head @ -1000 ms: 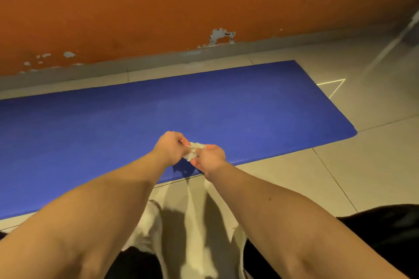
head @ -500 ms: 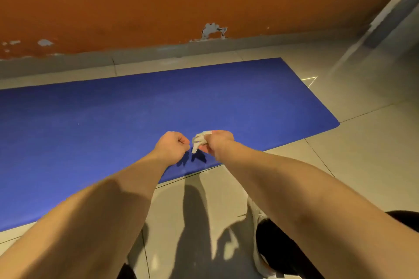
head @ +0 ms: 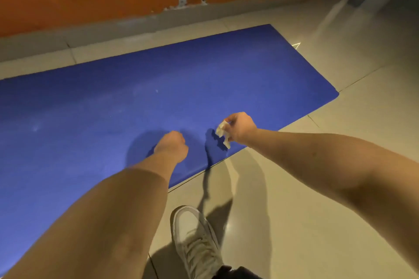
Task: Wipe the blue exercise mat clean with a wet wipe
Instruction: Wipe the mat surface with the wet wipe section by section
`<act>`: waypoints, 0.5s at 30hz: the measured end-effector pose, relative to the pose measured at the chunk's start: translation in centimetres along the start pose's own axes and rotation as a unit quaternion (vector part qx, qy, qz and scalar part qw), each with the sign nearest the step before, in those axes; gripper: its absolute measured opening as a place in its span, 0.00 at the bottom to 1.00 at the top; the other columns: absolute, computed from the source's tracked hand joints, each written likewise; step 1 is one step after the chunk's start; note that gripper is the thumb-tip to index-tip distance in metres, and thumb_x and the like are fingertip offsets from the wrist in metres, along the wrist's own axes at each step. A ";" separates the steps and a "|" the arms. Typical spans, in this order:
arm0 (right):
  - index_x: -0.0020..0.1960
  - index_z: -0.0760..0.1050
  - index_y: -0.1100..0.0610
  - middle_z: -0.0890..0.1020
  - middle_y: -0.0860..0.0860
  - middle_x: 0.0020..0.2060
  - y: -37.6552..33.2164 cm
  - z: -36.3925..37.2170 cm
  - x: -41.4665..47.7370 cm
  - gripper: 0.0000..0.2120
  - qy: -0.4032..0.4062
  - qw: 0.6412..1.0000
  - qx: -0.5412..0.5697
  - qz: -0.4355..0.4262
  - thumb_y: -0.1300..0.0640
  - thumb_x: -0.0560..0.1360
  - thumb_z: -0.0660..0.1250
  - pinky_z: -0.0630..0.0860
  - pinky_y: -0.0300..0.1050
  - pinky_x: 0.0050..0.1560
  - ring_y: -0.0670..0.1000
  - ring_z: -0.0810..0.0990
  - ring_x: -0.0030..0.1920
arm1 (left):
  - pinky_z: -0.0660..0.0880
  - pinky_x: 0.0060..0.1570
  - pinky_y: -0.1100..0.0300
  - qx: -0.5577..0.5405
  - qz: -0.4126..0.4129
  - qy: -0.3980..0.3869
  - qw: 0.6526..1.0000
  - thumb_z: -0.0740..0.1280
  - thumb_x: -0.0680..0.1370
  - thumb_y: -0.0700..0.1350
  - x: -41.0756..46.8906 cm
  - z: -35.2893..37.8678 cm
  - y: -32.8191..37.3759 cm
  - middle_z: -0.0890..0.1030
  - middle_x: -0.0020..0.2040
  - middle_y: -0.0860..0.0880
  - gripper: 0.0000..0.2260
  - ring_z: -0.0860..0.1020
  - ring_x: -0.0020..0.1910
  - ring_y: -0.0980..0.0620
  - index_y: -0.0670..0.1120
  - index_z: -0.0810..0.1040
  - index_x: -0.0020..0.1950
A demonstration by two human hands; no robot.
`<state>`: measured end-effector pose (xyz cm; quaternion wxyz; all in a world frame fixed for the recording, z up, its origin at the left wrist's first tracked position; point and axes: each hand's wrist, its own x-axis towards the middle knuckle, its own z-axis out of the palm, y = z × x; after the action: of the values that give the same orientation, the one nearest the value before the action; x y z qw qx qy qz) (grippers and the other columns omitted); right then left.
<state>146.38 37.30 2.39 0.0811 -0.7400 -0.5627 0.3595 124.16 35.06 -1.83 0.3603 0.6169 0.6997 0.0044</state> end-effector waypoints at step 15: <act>0.72 0.69 0.60 0.67 0.59 0.74 0.6 12.8 1.5 0.20 0.019 0.992 -0.101 -0.068 0.51 0.85 0.56 0.70 0.58 0.64 0.62 0.67 0.69 | 0.62 0.72 0.42 0.204 0.029 -0.003 0.978 0.71 0.77 0.56 4.3 2.1 -4.0 0.56 0.77 0.44 0.31 0.55 0.75 0.39 0.47 0.64 0.75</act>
<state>139.06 34.77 -7.94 0.0411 -0.7109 -0.6437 0.2804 121.90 36.91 -7.35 0.2281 0.6973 0.6669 -0.1300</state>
